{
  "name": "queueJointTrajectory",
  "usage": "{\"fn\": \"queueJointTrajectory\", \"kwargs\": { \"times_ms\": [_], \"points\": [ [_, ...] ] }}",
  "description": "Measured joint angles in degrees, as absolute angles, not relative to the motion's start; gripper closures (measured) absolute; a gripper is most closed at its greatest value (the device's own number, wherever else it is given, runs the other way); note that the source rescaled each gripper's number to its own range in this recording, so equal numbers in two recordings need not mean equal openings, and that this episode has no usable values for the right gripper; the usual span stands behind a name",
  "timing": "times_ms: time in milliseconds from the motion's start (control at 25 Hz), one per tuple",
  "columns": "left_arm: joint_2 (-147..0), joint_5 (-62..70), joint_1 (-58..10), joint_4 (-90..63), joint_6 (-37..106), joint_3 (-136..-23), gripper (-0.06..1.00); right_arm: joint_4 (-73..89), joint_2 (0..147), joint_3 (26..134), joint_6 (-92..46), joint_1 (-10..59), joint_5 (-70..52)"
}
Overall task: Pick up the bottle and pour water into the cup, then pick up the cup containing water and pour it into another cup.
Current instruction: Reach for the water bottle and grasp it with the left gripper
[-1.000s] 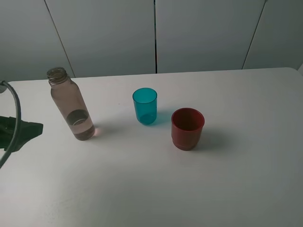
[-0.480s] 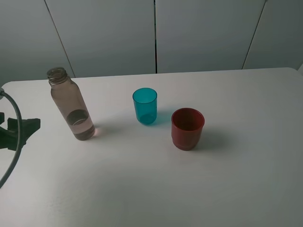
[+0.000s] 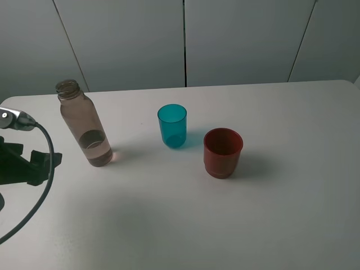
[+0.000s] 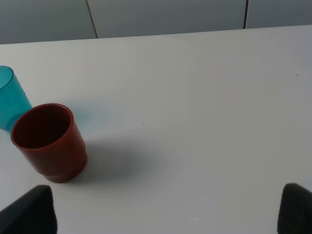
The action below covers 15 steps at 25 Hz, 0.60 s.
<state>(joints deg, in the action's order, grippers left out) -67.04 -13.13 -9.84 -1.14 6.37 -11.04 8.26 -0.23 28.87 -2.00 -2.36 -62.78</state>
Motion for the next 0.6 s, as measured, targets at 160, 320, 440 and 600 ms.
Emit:
{"fn": "queueJointTrajectory", "kwargs": {
  "times_ms": [160,320,440,600],
  "points": [
    [-71.2,-16.4,-9.8,1.5,4.4,-11.0,-0.06,8.3,-0.2,28.9,-2.0,-2.4,-62.8],
    [-75.3,-20.6,-9.8,2.2,3.5,-11.0,-0.06,8.3,-0.2,28.9,-2.0,-2.4,-62.8],
    [-78.4,-24.2,-9.8,2.2,3.5,-11.0,-0.06,8.3,-0.2,28.9,-2.0,-2.4,-62.8],
    [-82.0,-29.6,-9.8,2.2,3.4,-11.0,-0.06,8.3,-0.2,28.9,-2.0,-2.4,-62.8]
  ]
}}
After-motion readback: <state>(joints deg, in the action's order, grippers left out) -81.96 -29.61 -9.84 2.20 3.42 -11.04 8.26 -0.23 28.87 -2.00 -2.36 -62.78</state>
